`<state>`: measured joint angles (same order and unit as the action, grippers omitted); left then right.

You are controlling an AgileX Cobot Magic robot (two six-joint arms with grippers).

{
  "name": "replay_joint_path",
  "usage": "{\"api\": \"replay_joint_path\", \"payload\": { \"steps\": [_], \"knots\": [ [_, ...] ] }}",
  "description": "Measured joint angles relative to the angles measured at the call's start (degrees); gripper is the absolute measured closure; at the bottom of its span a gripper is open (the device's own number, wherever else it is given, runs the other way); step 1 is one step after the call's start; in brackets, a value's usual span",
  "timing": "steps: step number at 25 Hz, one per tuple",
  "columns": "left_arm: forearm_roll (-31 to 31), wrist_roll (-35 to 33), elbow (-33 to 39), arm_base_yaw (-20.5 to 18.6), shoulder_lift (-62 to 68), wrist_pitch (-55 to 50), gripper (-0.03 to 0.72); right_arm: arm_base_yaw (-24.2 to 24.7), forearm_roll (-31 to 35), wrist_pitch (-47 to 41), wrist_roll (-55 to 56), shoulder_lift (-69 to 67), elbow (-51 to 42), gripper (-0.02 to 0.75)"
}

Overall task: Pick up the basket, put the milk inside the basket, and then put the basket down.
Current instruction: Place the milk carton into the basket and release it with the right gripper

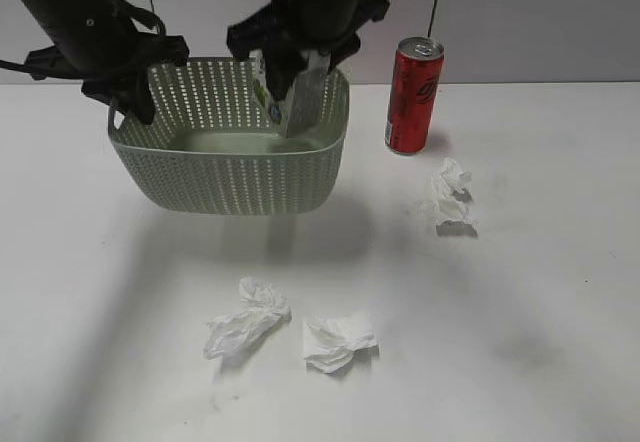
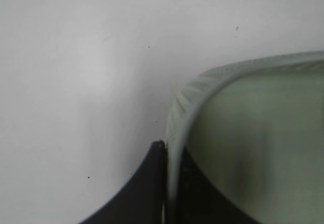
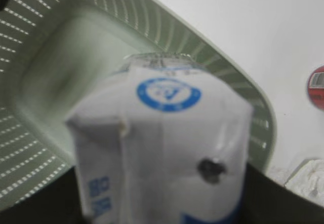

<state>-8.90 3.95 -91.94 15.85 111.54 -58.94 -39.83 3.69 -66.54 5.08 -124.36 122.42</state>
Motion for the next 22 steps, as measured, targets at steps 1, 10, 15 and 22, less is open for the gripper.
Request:
{"api": "replay_joint_path", "payload": {
  "steps": [1, 10, 15, 22],
  "knots": [
    [0.0, 0.0, 0.0, 0.0, 0.0, 0.0, 0.688, 0.0, 0.06, 0.27, 0.0, -1.1, 0.0, 0.406],
    [0.23, 0.0, 0.0, 0.0, 0.0, 0.0, 0.688, -0.17, 3.12, 4.69, -1.37, -7.67, -0.05, 0.384],
    [1.64, -0.05, 0.0, 0.0, 0.07, -0.59, 0.688, -0.19, 4.45, 7.05, -1.89, -7.86, 0.13, 0.244],
    [1.6, 0.0, 0.0, 0.0, 0.07, -0.49, 0.688, -0.24, 4.82, 7.0, -3.55, -7.24, 0.13, 0.155]
  ]
}}
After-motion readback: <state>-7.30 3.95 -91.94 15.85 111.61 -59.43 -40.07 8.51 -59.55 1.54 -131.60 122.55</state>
